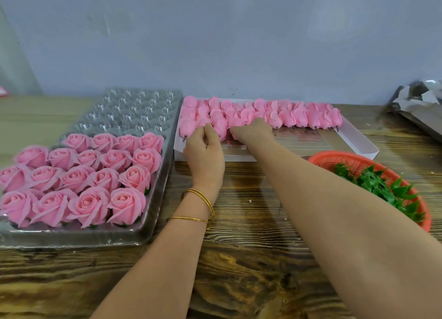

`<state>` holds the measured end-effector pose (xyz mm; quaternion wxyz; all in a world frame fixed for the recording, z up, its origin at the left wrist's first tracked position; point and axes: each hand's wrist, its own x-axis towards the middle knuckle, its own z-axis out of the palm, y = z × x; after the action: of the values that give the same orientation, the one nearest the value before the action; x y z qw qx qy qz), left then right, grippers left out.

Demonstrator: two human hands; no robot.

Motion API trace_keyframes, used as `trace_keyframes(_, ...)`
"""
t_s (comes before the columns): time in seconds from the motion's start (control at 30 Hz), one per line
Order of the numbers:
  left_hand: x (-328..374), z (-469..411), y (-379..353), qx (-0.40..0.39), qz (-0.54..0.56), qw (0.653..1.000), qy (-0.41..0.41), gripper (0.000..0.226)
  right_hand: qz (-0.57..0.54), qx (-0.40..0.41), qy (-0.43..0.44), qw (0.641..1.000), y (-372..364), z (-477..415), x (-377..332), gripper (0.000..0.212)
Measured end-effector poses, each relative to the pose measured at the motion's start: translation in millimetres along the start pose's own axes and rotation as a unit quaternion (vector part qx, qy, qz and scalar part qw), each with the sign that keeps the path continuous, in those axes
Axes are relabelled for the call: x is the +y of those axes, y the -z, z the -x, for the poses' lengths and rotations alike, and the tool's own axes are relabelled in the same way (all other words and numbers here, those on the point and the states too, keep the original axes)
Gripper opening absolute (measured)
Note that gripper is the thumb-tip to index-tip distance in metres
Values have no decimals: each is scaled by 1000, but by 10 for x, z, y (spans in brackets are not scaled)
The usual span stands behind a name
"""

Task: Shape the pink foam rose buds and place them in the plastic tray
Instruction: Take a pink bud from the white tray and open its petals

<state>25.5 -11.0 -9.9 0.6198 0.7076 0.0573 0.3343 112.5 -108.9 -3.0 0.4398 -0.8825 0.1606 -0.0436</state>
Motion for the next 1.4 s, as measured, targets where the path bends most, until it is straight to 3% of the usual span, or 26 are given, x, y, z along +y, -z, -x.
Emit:
trace_keyframes(0.17, -11, -7, 2, 4, -5, 1000, 1, 39, 61, 16, 34, 997, -69, -70, 46, 26)
trace_keyframes(0.57, -8, -6, 21, 3, -19, 1000, 5, 42, 71, 20, 37, 997, -114, -147, 71, 26)
trace_keyframes(0.9, -4, -27, 37, 9, -22, 1000, 5, 43, 53, 72, 54, 994, -17, -104, 86, 17)
trace_keyframes(1.0, 0, -30, 45, 11, -18, 1000, 5, 44, 28, 93, 50, 994, 24, -60, 93, 18)
trace_keyframes(1.23, -20, -34, 52, 6, -25, 1000, 4, 43, -59, 130, 77, 987, 108, 196, -24, 42)
trace_keyframes(1.4, -39, -48, 58, 14, -28, 999, -10, 40, -104, 108, 85, 985, 141, 454, -24, 44)
